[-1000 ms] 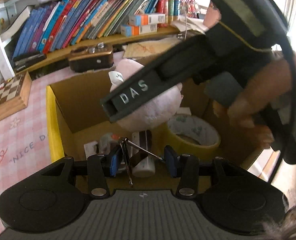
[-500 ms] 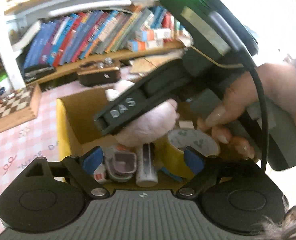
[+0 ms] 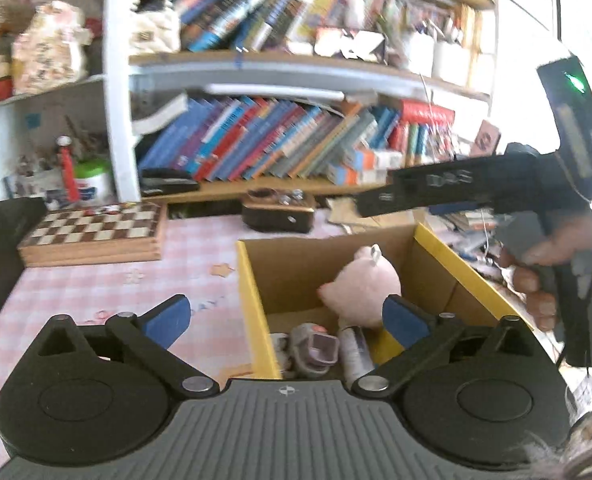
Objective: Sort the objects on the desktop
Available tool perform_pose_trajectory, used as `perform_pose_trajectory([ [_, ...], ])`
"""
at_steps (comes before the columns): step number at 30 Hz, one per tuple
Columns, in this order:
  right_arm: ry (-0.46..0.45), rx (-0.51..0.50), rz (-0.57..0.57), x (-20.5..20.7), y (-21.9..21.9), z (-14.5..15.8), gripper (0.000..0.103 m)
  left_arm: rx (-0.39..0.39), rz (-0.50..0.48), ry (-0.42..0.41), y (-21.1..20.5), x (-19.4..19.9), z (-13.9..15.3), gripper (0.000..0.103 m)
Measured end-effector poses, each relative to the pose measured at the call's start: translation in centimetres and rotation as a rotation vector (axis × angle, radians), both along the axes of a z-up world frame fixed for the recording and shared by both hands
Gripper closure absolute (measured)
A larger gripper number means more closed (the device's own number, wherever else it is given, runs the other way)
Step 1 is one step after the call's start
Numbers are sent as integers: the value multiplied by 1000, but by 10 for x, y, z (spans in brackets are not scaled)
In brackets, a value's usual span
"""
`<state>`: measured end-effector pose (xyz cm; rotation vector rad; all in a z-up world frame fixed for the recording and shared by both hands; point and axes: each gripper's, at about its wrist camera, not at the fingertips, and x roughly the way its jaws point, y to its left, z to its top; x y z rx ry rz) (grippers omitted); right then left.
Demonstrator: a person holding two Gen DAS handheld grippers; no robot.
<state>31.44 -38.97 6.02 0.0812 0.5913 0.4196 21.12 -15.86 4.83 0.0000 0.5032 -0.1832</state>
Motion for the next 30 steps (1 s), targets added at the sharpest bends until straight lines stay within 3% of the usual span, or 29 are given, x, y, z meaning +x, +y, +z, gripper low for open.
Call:
perform_pose_trajectory([
  [8, -85, 2, -93, -77, 1, 4, 3, -25, 91, -19, 46, -53, 2, 0],
  [15, -72, -1, -174, -150, 11, -10, 3, -59, 137, -21, 77, -109, 0, 0],
  [20, -55, -32, -189, -202, 28, -23, 3, -86, 134, 24, 90, -144, -14, 0],
  [30, -1, -61, -223, -264, 51, -40, 3, -97, 133, 58, 109, -193, -31, 0],
])
